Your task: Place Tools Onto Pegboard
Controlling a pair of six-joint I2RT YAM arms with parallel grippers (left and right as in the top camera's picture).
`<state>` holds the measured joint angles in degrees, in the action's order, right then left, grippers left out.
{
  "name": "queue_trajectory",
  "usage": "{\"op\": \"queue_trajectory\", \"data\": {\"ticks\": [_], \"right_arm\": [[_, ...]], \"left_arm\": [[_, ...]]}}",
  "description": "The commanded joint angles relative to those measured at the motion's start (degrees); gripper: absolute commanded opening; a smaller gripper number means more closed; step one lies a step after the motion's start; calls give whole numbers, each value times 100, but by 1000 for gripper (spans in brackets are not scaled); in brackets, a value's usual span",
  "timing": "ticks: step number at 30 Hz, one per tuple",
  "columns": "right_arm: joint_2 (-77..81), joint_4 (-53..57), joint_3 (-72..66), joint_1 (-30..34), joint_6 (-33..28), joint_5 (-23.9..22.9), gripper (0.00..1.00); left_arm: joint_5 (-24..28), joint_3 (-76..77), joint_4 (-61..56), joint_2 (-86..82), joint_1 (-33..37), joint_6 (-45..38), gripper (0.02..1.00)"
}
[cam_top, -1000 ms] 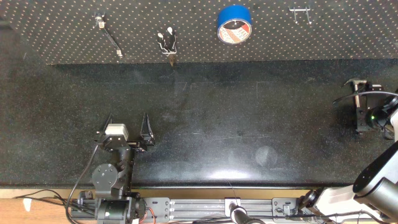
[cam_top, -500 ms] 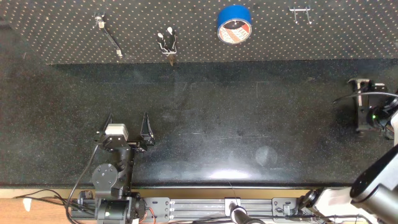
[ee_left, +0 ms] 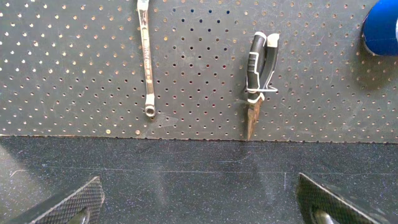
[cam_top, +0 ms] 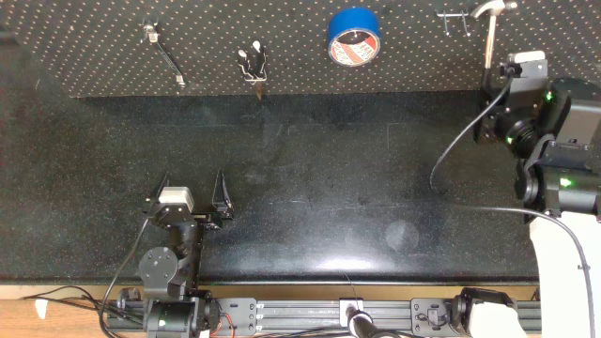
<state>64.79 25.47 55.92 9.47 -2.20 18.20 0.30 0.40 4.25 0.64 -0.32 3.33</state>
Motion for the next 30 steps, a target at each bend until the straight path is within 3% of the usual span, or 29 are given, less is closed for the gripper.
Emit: {"op": "queue_trajectory", "data": {"ticks": [1,23,24,27,28,30], "right_arm": [[-111,-439,37,-463,391,42,73],[1661,-498,35,-581,382,-118,77],[1657,-501,35,-581,382,-118,380],[1447,-501,35,-581,382,-118,678],[1215,-481,35,-581,382,-118,910],[492,-321,35,-581,365,-118,934]], "left_arm": [[42,-9,48,-46,-9,72,996],[42,-9,48,-46,-9,74,996],[42,-9,46,-46,-9,72,996],[42,-9,46,-46,-9,74,996],[42,-9,48,-46,-9,74,996],[42,-9,48,-46,-9,74,996]]}}
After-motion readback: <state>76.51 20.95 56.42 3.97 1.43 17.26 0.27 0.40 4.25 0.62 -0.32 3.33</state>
